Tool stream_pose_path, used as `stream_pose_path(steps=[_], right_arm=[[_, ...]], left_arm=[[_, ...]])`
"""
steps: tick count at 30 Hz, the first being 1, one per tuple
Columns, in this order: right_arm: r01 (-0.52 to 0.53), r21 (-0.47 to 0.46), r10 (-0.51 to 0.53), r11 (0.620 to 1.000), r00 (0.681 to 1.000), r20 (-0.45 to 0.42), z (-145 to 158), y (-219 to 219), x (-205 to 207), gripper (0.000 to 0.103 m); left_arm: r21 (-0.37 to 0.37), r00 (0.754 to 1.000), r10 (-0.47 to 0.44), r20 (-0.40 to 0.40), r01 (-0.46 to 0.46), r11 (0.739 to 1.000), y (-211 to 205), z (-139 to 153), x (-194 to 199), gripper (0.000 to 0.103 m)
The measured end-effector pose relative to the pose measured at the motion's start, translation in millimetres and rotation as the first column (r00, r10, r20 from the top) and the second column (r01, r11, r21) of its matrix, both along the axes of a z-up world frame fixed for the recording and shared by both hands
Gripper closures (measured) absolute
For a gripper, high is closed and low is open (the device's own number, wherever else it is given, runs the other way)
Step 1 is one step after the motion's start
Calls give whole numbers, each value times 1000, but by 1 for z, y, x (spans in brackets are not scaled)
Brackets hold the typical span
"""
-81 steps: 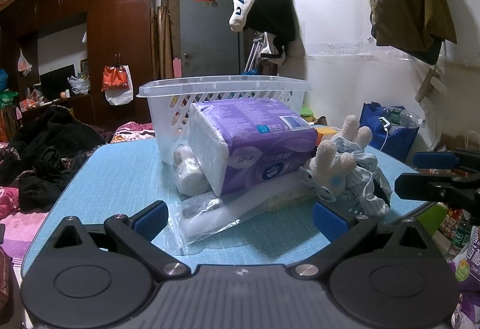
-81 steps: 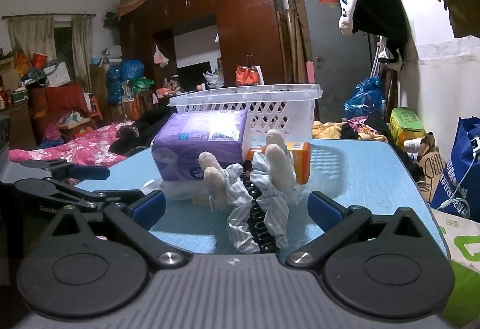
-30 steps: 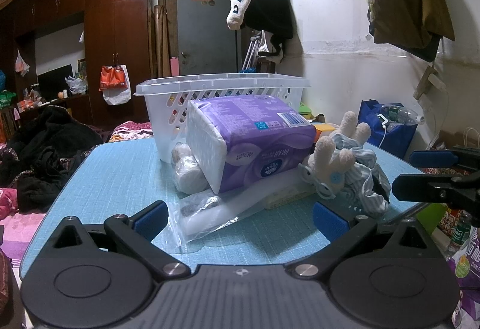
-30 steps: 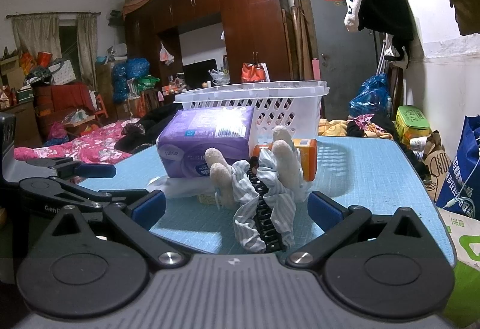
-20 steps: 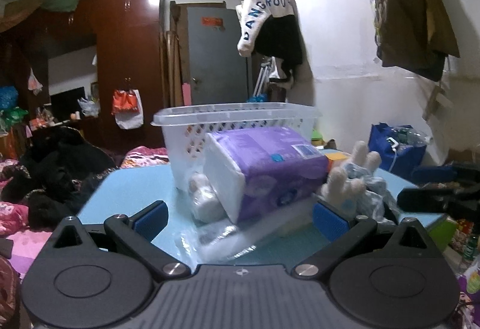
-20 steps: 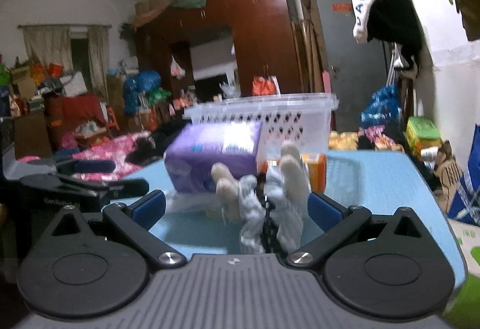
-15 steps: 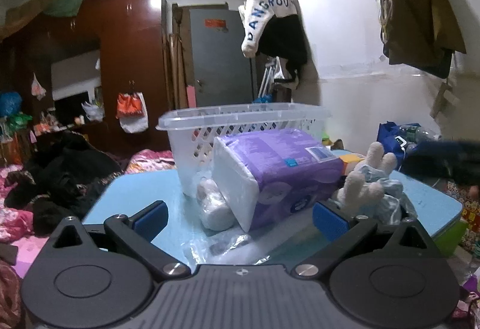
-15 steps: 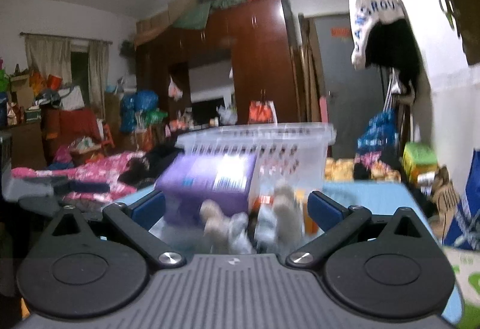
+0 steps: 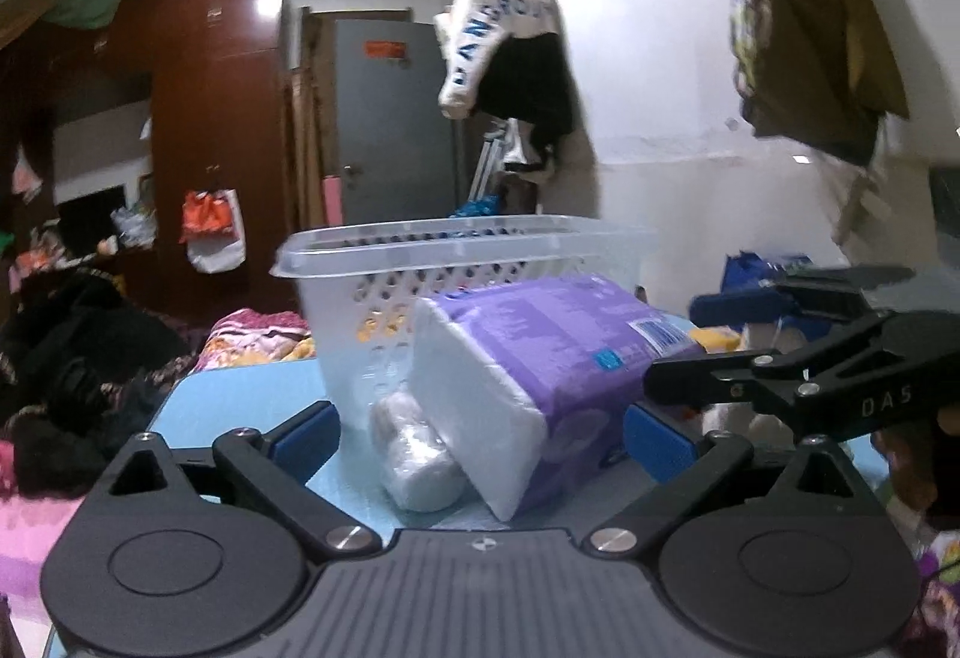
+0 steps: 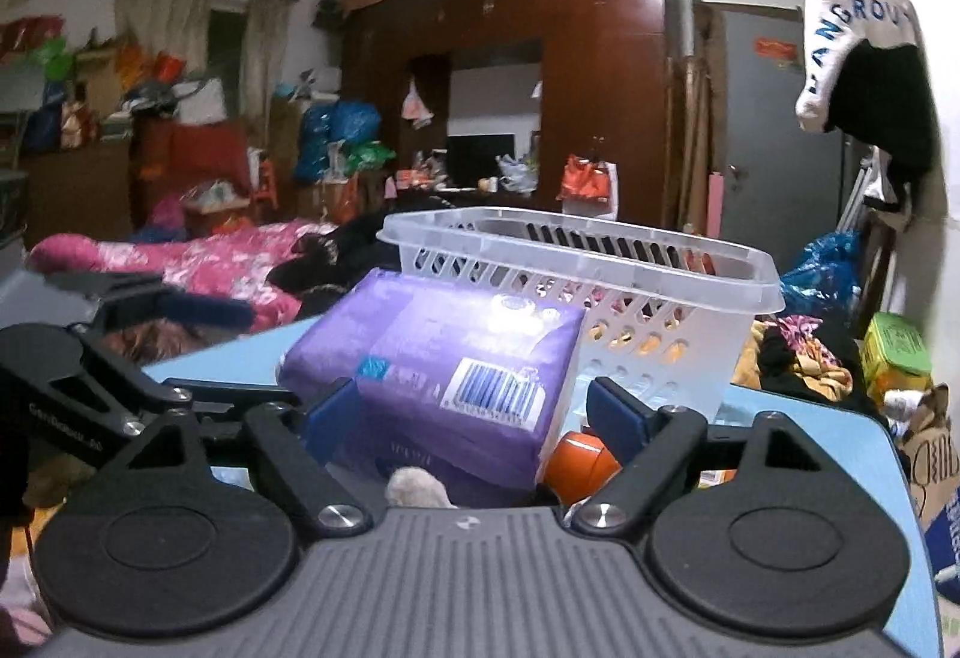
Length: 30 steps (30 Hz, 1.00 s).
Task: Organize objects
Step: 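Grasp the purple tissue pack with both grippers and lift it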
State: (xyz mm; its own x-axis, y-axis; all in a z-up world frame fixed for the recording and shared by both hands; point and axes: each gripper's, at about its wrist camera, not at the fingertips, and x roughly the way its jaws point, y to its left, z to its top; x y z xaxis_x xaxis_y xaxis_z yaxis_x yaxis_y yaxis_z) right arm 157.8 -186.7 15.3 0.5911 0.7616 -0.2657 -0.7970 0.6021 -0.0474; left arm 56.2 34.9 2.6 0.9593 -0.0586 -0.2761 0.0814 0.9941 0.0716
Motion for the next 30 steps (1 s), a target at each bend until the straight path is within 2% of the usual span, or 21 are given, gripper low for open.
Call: stream_pose_path(steps=[7,8,9,11,13,15,18,24,30], right_arm=[[-37,-88,36,995,999,-11,3,0,10,20],[-43,-100,42,994,999,-17,3,1,11,22],[-52,-117,50,992,999,-20,3,3,12,31],[-84,-142,79,986,996,-36,2,6,13,43],[-82,-154,79,985,997,-25,1,7,13,46],[-92,-150,90,984,996,-20,1,6,12,52],[-86,-155,86,984,996,-8,1,5,8,53],[-49,-128,57,991,997,55,4,5,-3,54],[2,-91,16,996,983,186,11,3,-31,55]], left_arm=[[64,999,-36,-20,37,997,-8,-13,18,11],[60,999,-35,-20,36,998,-6,-14,20,13],[51,999,-41,-20,42,998,-4,-15,20,15],[40,999,-47,-21,48,998,-1,-15,21,20],[45,999,-48,-23,49,998,0,-15,22,25],[48,997,-73,-30,74,996,-1,-15,22,38],[86,998,-60,-21,62,994,-6,-16,22,38],[76,998,-56,38,53,996,-5,-14,11,40],[112,990,-45,134,30,993,-13,-1,-9,40]])
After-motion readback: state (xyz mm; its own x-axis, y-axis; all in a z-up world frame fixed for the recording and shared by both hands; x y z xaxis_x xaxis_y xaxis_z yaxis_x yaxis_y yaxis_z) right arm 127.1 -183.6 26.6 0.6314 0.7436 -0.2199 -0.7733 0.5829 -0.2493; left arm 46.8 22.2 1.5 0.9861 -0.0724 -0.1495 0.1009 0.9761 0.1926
